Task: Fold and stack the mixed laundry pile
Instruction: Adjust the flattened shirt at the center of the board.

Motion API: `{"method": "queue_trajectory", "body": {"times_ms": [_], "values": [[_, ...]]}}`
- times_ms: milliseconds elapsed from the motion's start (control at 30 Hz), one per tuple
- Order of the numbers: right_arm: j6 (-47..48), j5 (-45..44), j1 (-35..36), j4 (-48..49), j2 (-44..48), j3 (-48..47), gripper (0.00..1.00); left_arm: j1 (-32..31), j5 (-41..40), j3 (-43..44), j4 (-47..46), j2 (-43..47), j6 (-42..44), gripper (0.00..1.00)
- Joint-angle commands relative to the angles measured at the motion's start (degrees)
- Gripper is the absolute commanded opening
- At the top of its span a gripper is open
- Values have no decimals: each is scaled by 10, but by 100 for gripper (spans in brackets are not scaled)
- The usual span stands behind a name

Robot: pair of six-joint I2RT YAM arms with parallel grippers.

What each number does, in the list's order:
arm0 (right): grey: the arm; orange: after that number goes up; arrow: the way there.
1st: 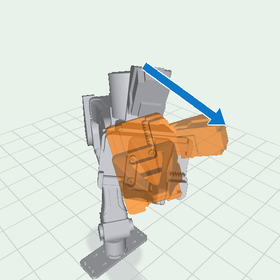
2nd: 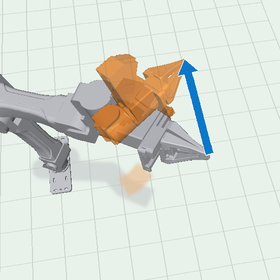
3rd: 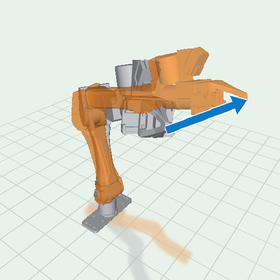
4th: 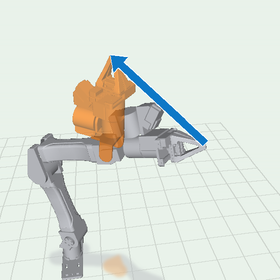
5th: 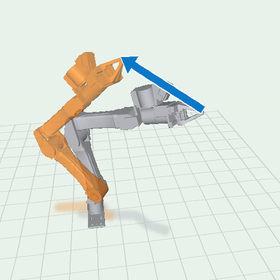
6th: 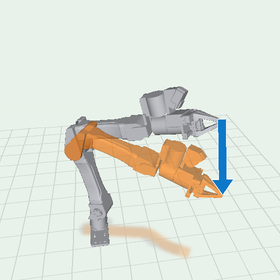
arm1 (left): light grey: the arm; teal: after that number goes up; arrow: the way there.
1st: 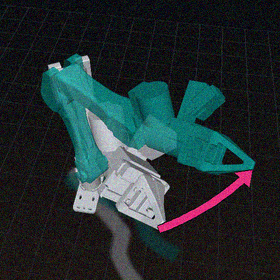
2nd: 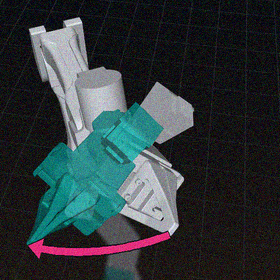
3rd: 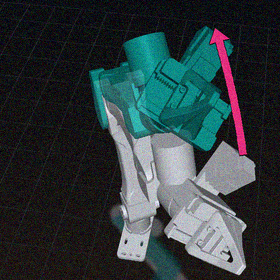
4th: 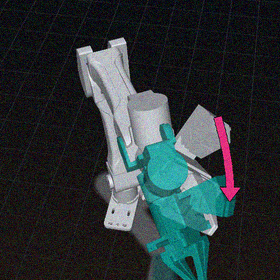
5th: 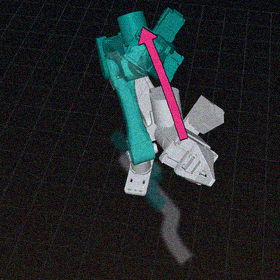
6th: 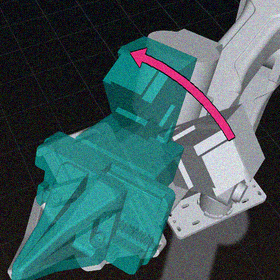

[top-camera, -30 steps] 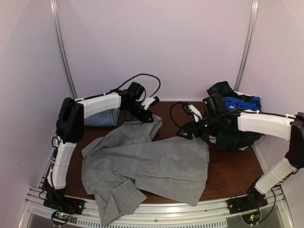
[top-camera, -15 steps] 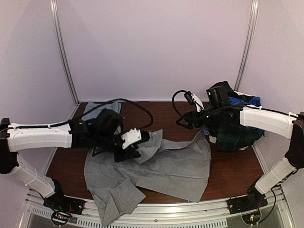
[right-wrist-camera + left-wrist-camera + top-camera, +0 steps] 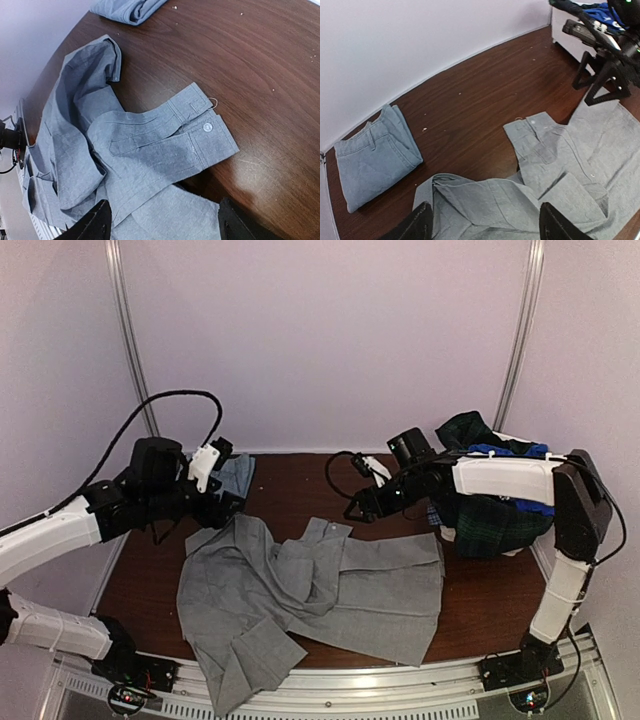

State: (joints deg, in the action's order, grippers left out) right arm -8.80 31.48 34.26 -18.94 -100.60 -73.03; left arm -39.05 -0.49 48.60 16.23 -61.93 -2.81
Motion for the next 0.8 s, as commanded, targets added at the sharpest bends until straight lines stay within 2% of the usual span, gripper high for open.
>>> {"method": "queue_trajectory", "body": {"times_ms": [0, 133, 400, 633, 767], "values": [[19, -55, 17, -58, -81, -95, 74, 53, -34, 67, 52, -94, -74, 75], [31, -74, 29, -77, -154, -171, 75, 91, -30, 98, 77, -168, -106, 75], [103, -119, 57, -143, -277, -303, 88, 161, -15, 130, 105, -267, -142, 80], [135, -138, 65, -168, -338, -355, 88, 199, -43, 150, 120, -364, -152, 81], [148, -151, 75, -177, -363, -366, 81, 203, -40, 150, 119, -413, -164, 76]]}}
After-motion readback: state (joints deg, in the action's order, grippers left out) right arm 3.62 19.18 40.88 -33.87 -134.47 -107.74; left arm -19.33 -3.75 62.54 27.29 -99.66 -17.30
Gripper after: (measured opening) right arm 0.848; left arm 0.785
